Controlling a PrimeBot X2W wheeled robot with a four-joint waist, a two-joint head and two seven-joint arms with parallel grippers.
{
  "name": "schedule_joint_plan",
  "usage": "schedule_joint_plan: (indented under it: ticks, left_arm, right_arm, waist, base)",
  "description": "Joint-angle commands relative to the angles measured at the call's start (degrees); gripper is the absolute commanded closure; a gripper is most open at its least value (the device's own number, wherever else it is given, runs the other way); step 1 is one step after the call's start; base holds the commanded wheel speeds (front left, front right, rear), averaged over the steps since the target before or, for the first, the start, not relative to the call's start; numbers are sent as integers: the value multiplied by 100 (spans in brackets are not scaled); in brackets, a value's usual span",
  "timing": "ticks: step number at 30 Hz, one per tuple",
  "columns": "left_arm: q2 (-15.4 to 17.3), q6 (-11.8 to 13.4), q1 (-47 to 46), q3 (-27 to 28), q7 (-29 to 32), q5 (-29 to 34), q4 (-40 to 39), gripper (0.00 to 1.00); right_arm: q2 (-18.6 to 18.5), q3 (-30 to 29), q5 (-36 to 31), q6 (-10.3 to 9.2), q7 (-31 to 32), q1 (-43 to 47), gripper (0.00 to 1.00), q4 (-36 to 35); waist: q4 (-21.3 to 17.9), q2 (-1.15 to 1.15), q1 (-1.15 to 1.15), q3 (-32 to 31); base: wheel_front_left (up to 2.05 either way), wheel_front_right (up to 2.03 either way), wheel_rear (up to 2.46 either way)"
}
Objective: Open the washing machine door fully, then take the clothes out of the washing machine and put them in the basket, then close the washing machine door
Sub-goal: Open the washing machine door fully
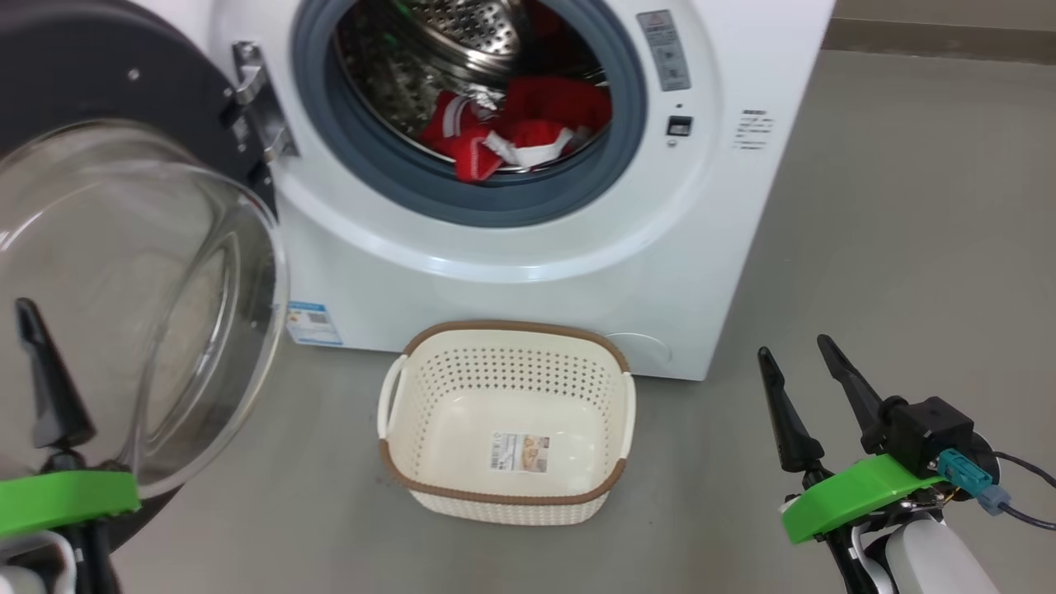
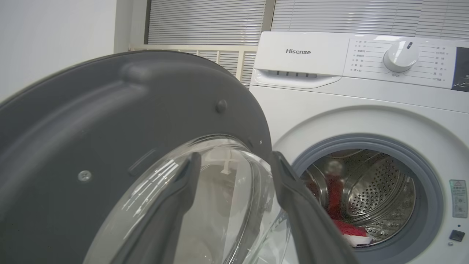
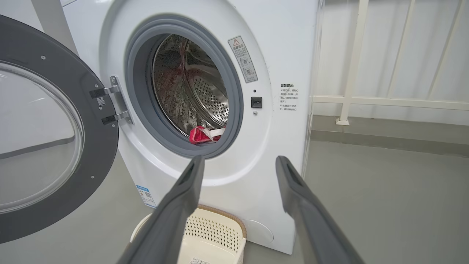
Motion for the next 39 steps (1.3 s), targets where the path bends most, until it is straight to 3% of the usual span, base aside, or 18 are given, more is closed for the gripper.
schedule_joint_plan:
  ticks: [1,14,18,22,39]
  left_arm:
    - [110,-84,9,84,-41,-33,-257,0]
    - [-174,-343,400,-604,145,-317,-509,0]
    - [-90,-446,614,-918,50,-106,-514,0]
    - [-124,-378,760,-1017,8,34,-542,0]
    - [-194,-431,1509,-1373,-40,421,-117,0]
  right_arm:
    - [6,95,50,39,-37,-174,0,-178]
    - [6,69,105,39,-37,-161,0,-245]
    - [6,135,74,39,-37,-130,0,-377]
    - [6,143,104,39,-37,-64,0,-621]
    - [6,62,-64,39,-37,563,0,-943]
  waist:
    - [-239,0,0,-63]
    - [-1173,0,0,-218]
    - [-1470,0,0,-221]
    - [-1683,0,0,-233]
    - [-2012,0,0,-479]
  base:
    - [0,0,0]
    - [0,0,0]
    - [0,0,0]
    - [0,0,0]
    - [0,0,0]
